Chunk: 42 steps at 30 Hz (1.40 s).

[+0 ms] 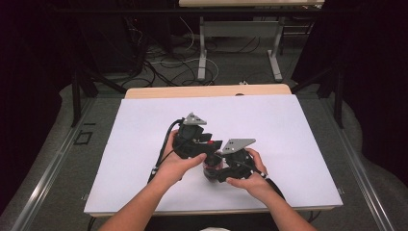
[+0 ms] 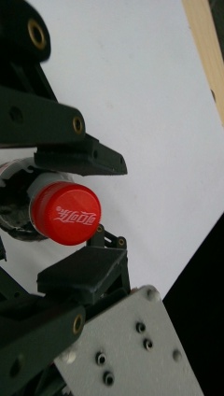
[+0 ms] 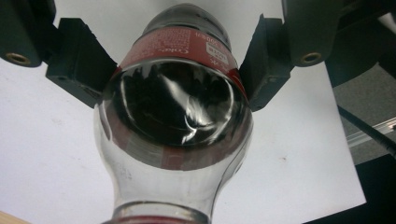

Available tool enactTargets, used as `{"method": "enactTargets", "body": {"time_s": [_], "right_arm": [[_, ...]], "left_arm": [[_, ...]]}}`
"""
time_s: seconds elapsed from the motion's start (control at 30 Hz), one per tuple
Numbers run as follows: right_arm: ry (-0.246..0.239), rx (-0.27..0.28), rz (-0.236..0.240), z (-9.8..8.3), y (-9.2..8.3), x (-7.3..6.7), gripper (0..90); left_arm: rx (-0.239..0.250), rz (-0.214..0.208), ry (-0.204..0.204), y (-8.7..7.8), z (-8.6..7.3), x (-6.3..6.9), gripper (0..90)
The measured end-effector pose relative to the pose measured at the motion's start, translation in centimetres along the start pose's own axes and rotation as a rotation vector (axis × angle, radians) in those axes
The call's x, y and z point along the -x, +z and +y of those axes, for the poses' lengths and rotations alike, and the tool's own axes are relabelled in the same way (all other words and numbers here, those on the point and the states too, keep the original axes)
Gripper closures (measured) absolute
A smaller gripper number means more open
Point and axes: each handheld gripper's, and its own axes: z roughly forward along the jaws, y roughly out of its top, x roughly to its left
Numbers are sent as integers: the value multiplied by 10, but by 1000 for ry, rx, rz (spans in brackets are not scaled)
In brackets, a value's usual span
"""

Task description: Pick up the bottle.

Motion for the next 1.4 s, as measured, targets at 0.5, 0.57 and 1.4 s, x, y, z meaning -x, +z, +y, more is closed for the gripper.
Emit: {"method": "enactTargets", "body": {"time_s": [0.5, 0.57, 1.4], "right_arm": [[-21, 19, 62, 1, 2, -4, 297], [-27, 26, 66, 1, 2, -3, 297], [-33, -3, -24, 0, 4, -5, 297]], "left_arm": [[-15, -220, 186, 0, -10, -27, 480], [1, -232, 174, 2, -11, -28, 485], [-20, 93, -112, 15, -5, 8, 614]]}}
